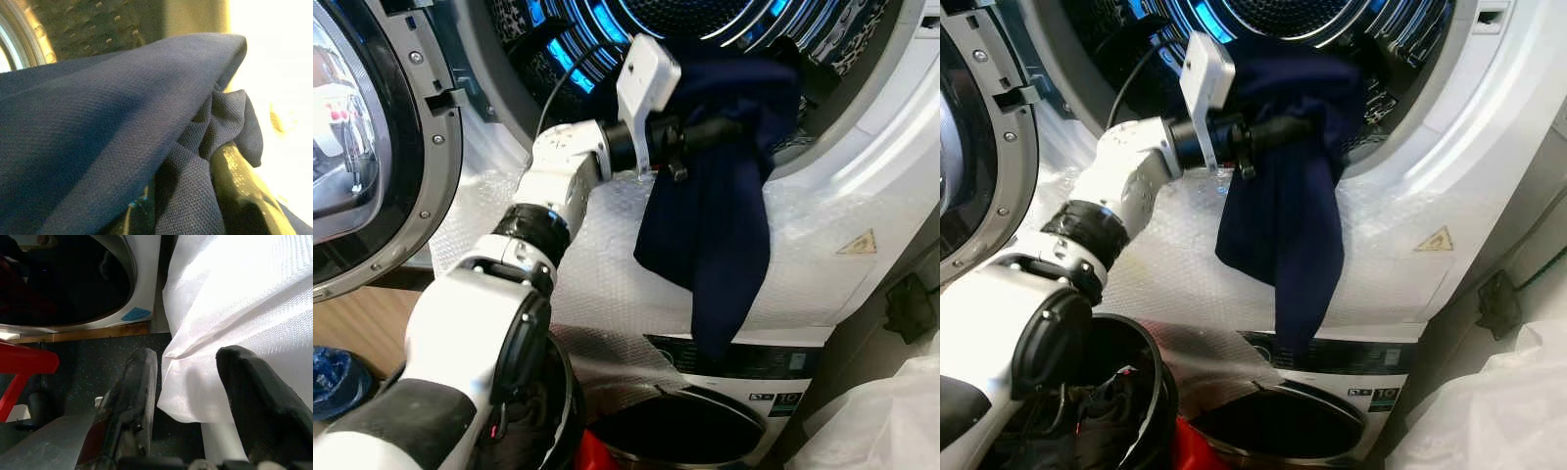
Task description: Clothes washing
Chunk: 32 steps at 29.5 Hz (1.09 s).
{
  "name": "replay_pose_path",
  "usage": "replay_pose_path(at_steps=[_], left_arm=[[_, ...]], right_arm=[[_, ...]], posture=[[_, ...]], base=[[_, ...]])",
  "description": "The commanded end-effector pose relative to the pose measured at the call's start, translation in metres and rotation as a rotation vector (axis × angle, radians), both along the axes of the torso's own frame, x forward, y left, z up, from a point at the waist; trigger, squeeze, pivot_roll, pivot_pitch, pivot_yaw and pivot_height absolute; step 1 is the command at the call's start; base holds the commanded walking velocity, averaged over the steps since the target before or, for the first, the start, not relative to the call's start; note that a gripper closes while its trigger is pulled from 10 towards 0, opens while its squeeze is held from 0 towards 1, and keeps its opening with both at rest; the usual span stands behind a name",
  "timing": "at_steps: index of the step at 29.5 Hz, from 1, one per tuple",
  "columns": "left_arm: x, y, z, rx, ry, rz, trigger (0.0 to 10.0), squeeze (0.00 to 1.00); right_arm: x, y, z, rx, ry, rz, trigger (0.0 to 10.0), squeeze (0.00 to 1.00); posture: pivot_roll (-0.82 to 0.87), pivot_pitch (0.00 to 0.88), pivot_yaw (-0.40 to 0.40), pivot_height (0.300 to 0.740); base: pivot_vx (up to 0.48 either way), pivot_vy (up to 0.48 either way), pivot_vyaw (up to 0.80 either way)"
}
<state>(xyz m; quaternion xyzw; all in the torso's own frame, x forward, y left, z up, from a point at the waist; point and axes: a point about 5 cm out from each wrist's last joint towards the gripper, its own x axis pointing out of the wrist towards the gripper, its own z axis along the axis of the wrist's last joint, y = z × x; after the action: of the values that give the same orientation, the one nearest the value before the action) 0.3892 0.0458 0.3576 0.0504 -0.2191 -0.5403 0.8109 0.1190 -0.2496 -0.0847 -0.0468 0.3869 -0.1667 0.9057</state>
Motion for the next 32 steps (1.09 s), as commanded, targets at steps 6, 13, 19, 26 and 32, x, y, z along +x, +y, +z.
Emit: replay_pose_path(at_steps=[6, 13, 19, 26, 32], left_arm=[[0.018, 0.052, 0.046, -0.007, -0.034, 0.55, 0.0, 0.0], [0.022, 0.145, 0.06, -0.236, 0.037, 1.157, 1.7, 0.0], [0.034, 0.11, 0.012, 0.177, 0.054, 0.955, 10.0, 0.0], [0.033, 0.075, -0.012, 0.313, 0.086, 0.693, 10.0, 0.0], [0.026, 0.045, 0.001, 0.274, 0.031, 0.534, 10.0, 1.0]], right_arm=[[-0.007, -0.008, 0.001, -0.012, -0.001, -0.018, 10.0, 0.0], [-0.013, -0.01, 0.001, -0.021, 0.0, -0.026, 10.0, 0.0], [-0.016, -0.011, 0.0, -0.021, 0.006, -0.031, 10.0, 0.0], [-0.012, -0.013, 0.002, -0.026, 0.0, -0.025, 10.0, 0.0], [-0.011, -0.012, 0.002, -0.025, 0.001, -0.015, 10.0, 0.0]], posture=[[-0.25, 0.0, 0.13, 0.74], [-0.27, 0.004, 0.136, 0.74], [-0.26, 0.013, 0.126, 0.74], [-0.26, 0.006, 0.115, 0.74], [-0.25, 0.003, 0.113, 0.74]], base=[[0.0, 0.0, 0.0], [0.0, 0.0, 0.0], [0.0, 0.0, 0.0], [0.0, 0.0, 0.0], [0.0, 0.0, 0.0]])
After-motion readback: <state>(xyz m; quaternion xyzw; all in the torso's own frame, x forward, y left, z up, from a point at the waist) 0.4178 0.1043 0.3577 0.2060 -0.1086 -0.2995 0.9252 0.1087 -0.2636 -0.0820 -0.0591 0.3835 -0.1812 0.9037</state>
